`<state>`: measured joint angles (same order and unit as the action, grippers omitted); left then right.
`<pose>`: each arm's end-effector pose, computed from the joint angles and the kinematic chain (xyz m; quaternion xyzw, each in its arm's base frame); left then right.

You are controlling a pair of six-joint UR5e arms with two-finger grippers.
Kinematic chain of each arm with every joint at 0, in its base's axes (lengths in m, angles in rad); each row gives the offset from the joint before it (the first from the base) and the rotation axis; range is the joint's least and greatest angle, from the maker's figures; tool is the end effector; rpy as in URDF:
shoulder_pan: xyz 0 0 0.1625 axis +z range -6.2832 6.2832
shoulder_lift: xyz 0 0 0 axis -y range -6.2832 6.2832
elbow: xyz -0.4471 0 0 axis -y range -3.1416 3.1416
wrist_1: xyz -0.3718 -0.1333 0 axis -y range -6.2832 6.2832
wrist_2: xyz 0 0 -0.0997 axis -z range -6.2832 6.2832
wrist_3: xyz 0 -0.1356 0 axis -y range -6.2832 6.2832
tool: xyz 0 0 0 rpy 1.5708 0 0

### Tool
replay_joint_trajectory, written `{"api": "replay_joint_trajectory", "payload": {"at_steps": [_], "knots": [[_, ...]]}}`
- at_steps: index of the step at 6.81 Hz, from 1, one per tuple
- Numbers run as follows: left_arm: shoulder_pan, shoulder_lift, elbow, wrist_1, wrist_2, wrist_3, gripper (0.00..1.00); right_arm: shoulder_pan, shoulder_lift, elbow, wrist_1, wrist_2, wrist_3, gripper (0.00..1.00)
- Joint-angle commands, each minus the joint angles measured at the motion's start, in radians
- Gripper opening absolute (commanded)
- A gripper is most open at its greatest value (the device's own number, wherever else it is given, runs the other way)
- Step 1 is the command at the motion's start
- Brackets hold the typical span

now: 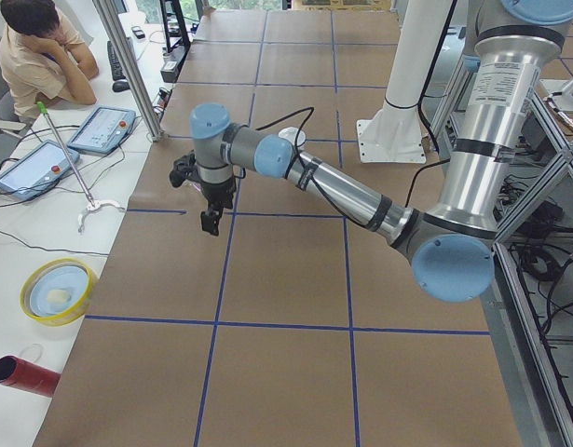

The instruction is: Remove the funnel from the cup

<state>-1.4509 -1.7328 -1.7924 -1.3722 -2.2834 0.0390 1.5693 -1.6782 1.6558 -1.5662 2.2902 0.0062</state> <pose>0.0195 -0.5353 0.5471 0.0725 0.3505 0.1062 0.9277 0.0433 -0.4217 0.7191 -0.0097 -0.3519 0.0053 0.9360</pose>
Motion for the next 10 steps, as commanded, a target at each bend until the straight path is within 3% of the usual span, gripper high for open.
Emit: {"api": "replay_joint_trajectory", "payload": {"at_steps": [1,10], "knots": [[-0.144,0.087,0.179,-0.004,-0.013,0.150,1.00,0.000,0.000,0.001,0.000,0.000,0.000,1.00],[-0.160,0.105,0.202,-0.008,-0.051,0.145,1.00,0.000,0.000,0.001,0.000,0.000,0.000,1.00]]}}
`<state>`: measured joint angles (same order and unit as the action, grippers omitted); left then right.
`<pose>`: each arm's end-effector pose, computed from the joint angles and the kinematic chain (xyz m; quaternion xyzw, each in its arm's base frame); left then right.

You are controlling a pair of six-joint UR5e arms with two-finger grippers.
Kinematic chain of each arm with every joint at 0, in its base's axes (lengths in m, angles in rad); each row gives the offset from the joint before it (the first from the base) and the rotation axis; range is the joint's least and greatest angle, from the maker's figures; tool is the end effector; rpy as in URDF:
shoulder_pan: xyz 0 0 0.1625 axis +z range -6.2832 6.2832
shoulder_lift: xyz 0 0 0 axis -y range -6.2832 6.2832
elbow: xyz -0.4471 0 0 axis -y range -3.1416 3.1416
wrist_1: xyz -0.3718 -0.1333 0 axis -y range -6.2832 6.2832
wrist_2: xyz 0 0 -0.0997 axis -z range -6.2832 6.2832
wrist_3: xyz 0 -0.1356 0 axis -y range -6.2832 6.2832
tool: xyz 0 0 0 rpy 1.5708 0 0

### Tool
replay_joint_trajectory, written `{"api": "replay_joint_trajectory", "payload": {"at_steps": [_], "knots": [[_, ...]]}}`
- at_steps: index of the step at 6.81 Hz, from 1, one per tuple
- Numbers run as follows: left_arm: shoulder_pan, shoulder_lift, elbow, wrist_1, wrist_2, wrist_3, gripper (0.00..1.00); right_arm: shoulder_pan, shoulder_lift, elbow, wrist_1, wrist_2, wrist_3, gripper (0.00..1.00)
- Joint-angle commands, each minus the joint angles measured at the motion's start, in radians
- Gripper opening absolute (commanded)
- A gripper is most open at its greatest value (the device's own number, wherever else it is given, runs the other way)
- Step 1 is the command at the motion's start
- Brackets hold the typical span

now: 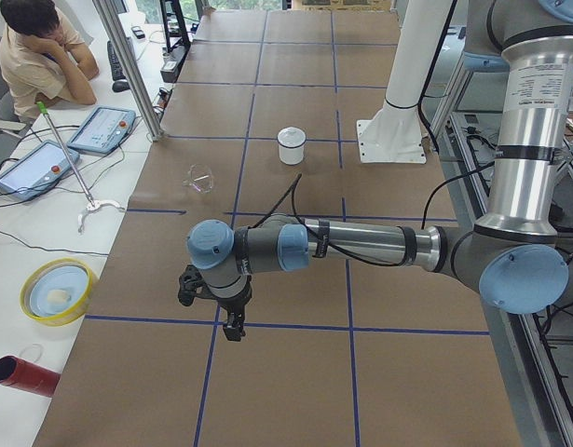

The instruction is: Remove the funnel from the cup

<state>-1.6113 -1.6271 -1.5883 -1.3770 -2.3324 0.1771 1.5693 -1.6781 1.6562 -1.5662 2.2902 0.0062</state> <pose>-0.0593 -0.4812 0.6908 -0.0150 0.3748 0.0410 0.9261 0.0433 -0.4218 0.7189 -0.0095 -0.3519 0.0052 0.9360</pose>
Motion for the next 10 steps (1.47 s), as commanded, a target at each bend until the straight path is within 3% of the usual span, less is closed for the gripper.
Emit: {"api": "replay_joint_trajectory", "payload": {"at_steps": [1,3,10], "knots": [[0.001,0.000,-0.006,-0.004,-0.001,0.012,1.00,0.000,0.000,-0.001,0.000,0.000,0.000,1.00],[0.005,-0.004,-0.005,0.001,0.048,-0.002,1.00,0.000,0.000,0.000,0.000,0.000,0.000,1.00],[0.004,-0.002,-0.006,0.003,0.041,-0.002,1.00,0.000,0.000,-0.001,0.000,0.000,0.000,1.00]]}}
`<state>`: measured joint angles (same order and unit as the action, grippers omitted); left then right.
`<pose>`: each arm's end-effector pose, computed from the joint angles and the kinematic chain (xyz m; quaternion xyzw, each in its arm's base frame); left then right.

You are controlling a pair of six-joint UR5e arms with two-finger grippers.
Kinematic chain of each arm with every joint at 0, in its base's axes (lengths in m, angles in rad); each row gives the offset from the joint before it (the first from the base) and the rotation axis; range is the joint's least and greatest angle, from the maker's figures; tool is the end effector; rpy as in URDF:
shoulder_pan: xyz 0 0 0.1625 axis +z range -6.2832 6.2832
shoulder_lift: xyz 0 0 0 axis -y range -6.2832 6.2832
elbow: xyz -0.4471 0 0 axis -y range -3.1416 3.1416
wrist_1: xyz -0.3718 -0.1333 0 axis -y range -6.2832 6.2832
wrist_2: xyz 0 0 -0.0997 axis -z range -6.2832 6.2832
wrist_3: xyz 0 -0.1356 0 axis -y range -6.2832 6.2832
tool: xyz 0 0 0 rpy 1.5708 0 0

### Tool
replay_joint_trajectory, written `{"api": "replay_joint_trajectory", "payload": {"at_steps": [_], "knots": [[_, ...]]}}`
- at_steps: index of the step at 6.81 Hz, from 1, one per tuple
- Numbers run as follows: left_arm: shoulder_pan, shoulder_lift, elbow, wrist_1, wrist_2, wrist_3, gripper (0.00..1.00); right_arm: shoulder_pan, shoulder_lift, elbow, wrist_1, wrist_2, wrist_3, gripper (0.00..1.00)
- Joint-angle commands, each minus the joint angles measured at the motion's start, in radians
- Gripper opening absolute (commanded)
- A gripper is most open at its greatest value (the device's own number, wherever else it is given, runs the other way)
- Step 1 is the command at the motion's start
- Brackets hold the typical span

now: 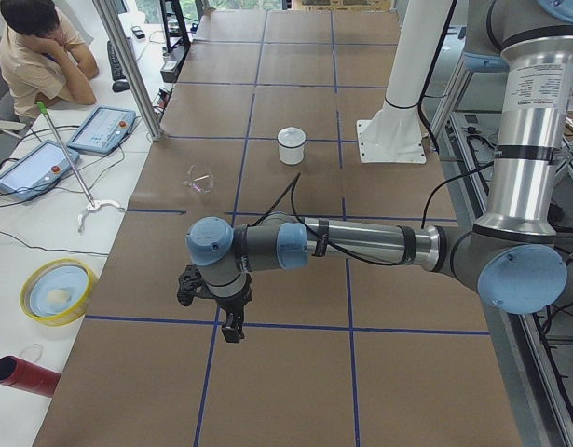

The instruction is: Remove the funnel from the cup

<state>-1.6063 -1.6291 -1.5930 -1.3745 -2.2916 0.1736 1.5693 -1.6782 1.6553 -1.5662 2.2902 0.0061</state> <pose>-0.0610 -0.4821 0.6916 -0.0171 0.3558 0.0441 0.9334 0.0433 -0.4217 0.7193 -0.0099 -0.3519 0.0054 0.9360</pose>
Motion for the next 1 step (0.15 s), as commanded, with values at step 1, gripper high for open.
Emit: {"api": "replay_joint_trajectory", "payload": {"at_steps": [1], "knots": [[0.000,0.000,-0.001,0.000,0.000,0.001,1.00,0.000,0.000,0.001,0.000,0.000,0.000,1.00]]}}
